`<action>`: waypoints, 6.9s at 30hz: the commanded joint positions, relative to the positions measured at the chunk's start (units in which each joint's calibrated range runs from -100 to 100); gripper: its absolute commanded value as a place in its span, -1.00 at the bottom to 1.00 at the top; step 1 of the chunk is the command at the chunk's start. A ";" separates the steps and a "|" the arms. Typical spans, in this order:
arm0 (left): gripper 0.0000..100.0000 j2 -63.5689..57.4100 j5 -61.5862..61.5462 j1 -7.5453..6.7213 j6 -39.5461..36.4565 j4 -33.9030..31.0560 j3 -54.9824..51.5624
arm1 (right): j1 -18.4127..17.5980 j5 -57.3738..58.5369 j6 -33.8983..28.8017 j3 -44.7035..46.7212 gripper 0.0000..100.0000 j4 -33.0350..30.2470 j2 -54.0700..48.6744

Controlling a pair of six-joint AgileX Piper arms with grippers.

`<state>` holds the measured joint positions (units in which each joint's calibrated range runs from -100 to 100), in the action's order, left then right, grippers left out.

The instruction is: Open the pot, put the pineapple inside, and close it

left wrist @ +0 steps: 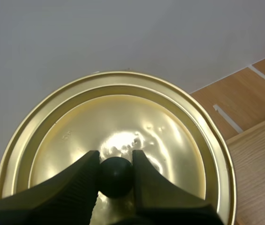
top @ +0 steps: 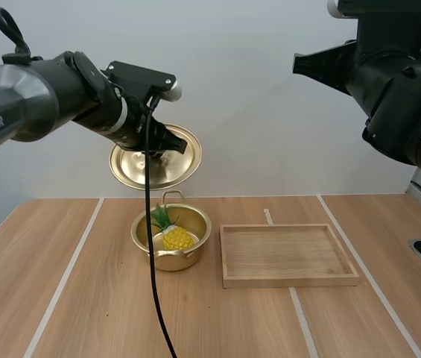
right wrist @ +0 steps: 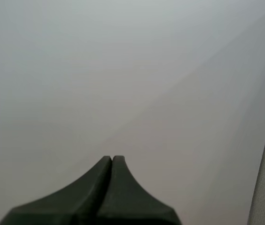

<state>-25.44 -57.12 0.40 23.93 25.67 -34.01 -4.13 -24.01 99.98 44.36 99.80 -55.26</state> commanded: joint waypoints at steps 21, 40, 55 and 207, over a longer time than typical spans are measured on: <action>-1.00 6.41 11.00 -0.05 9.03 9.92 -13.98 | 0.19 -0.24 0.02 0.11 -1.00 0.20 -0.57; -1.00 13.34 13.95 -0.05 14.83 14.78 -16.34 | 0.19 -0.24 0.02 0.11 -1.00 0.20 -0.57; -1.00 15.24 13.76 -0.05 19.14 19.84 -16.34 | 0.19 -0.24 0.02 0.11 -1.00 0.20 -0.57; -1.00 -66.46 19.16 2.42 -21.01 -10.86 -39.94 | 0.06 13.76 0.02 37.43 -1.00 0.20 -32.33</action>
<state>-91.59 -38.42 2.74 3.62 15.96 -72.77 -4.13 -10.90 99.98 80.46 99.90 -87.16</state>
